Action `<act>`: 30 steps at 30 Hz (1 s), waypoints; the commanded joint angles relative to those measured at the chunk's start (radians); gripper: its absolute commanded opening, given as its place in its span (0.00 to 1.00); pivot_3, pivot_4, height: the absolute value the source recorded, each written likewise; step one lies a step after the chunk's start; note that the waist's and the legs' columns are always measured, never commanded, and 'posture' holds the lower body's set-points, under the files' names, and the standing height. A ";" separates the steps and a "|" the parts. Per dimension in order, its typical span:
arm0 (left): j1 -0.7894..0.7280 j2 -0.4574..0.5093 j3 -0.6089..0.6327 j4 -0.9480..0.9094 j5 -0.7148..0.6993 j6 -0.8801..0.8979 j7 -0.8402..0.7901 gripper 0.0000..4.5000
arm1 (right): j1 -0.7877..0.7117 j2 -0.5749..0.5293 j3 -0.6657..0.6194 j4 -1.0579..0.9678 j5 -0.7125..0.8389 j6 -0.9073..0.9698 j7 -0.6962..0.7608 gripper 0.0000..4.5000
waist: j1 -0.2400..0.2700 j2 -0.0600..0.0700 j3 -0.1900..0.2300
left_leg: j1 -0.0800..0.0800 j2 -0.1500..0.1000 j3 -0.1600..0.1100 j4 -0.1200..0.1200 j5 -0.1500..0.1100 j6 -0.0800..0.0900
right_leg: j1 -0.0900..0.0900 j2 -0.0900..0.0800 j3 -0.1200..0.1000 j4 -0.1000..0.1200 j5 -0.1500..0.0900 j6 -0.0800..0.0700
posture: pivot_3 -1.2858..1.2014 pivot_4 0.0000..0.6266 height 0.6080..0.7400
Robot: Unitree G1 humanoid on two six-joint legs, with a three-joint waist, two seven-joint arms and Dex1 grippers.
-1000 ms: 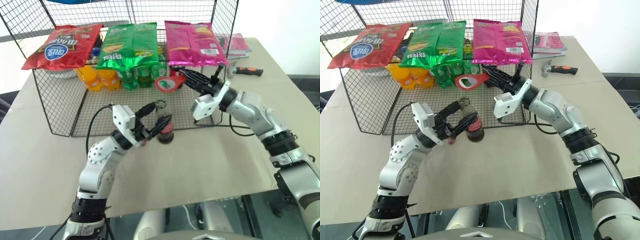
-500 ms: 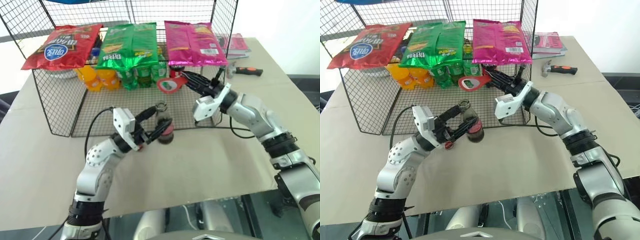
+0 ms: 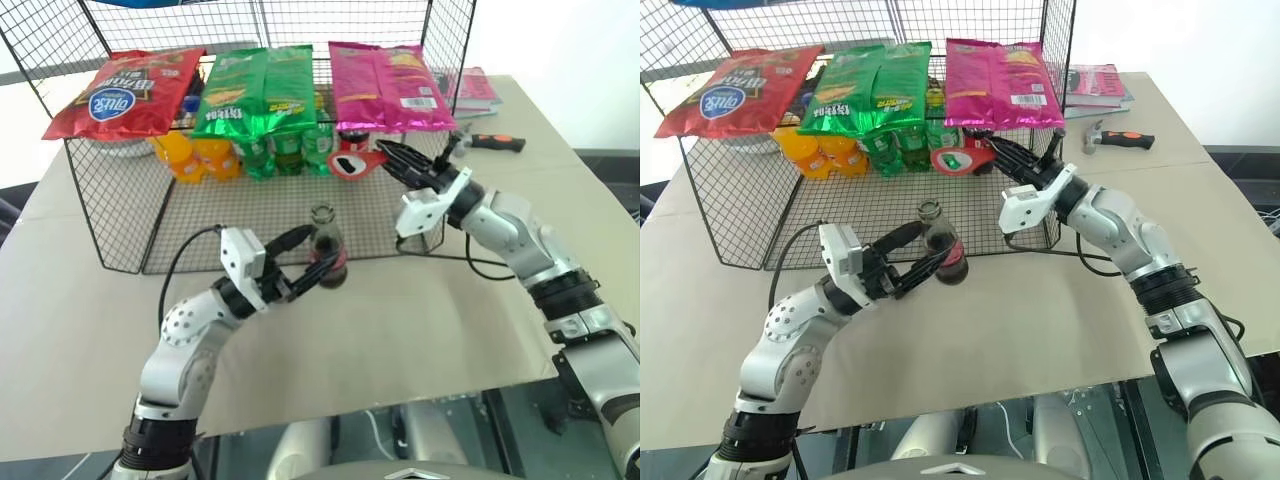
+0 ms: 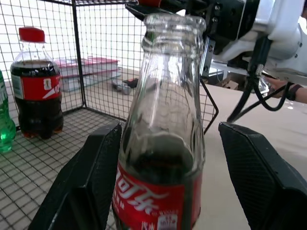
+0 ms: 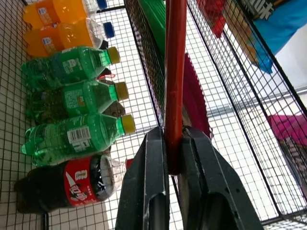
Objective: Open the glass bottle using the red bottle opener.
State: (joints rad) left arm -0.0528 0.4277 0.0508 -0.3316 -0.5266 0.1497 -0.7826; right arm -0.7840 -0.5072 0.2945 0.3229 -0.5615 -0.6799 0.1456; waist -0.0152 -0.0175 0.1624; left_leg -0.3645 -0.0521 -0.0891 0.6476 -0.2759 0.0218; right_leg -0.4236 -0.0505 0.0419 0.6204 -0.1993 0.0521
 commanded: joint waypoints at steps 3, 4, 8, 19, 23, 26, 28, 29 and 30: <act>0.041 0.025 0.033 -0.078 -0.028 -0.008 -0.014 0.73 | 0.022 -0.021 -0.049 -0.037 0.050 0.012 0.004 0.00 | 0.000 0.000 0.000 | 0.000 0.000 0.000 0.000 0.000 0.000 | 0.000 0.000 0.000 0.000 0.000 0.000 | 0.52 0.24 1.00; 0.053 0.031 0.037 -0.084 -0.030 -0.008 -0.017 0.73 | 0.030 -0.022 -0.052 -0.043 0.061 0.017 0.010 0.00 | 0.000 0.000 0.000 | 0.000 0.000 0.000 0.000 0.000 0.000 | 0.000 0.000 0.000 0.000 0.000 0.000 | 0.52 0.24 1.00; 0.110 0.057 0.075 -0.114 -0.043 -0.014 -0.026 0.73 | 0.096 -0.001 -0.068 -0.105 0.222 0.110 0.119 0.00 | 0.001 0.000 0.000 | 0.000 0.000 0.000 0.000 0.000 0.000 | 0.000 0.000 0.000 0.000 0.000 0.000 | 0.52 0.24 1.00; 0.291 0.095 0.221 -0.214 -0.097 -0.001 -0.001 0.73 | 0.450 0.070 -0.078 -0.626 0.834 0.945 0.474 0.00 | 0.003 0.001 0.000 | 0.000 0.001 -0.001 0.000 -0.003 0.005 | 0.000 -0.004 -0.001 0.001 0.000 0.000 | 0.52 0.24 1.00; 0.367 0.100 0.273 -0.227 -0.090 0.006 0.018 0.73 | 0.585 0.008 -0.117 -0.828 1.036 1.242 0.500 0.00 | 0.006 0.001 0.000 | 0.000 0.001 -0.002 0.001 -0.003 0.006 | 0.001 -0.005 -0.001 0.000 -0.001 -0.001 | 0.52 0.24 1.00; 0.432 0.102 0.308 -0.217 -0.074 -0.007 0.011 0.74 | 0.664 -0.056 -0.155 -0.902 1.129 1.400 0.497 0.26 | 0.006 0.000 0.000 | -0.001 0.001 -0.001 0.002 -0.004 0.006 | 0.001 -0.005 -0.001 0.000 -0.001 -0.001 | 0.52 0.24 1.00; 0.460 0.105 0.326 -0.202 -0.066 -0.014 0.004 0.74 | 0.692 -0.066 -0.179 -0.915 1.172 1.473 0.475 0.46 | 0.005 0.000 0.000 | -0.001 0.001 -0.001 0.002 -0.004 0.006 | 0.001 -0.005 -0.001 0.000 -0.003 -0.003 | 0.52 0.24 1.00; 0.469 0.106 0.332 -0.196 -0.063 -0.016 0.000 0.74 | 0.699 -0.068 -0.186 -0.921 1.190 1.500 0.470 0.61 | 0.004 0.000 0.000 | 0.000 0.001 -0.001 0.002 -0.004 0.006 | 0.001 -0.004 -0.001 0.000 -0.003 -0.002 | 0.52 0.24 1.00; 0.477 0.108 0.336 -0.191 -0.059 -0.016 -0.003 0.74 | 0.706 -0.082 -0.184 -0.923 1.188 1.506 0.478 0.72 | 0.004 0.000 0.000 | 0.000 0.001 -0.001 0.002 -0.004 0.006 | 0.001 -0.004 -0.001 0.000 -0.004 0.000 | 0.52 0.24 1.00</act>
State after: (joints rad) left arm 0.4192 0.5240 0.3579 -0.5121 -0.5879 0.1558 -0.7772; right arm -0.0737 -0.5788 0.1374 -0.5476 0.5925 0.8037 0.6212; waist -0.0112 -0.0175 0.1627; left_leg -0.3646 -0.0508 -0.0896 0.6502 -0.2797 0.0282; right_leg -0.4225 -0.0545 0.0406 0.6204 -0.2042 0.0530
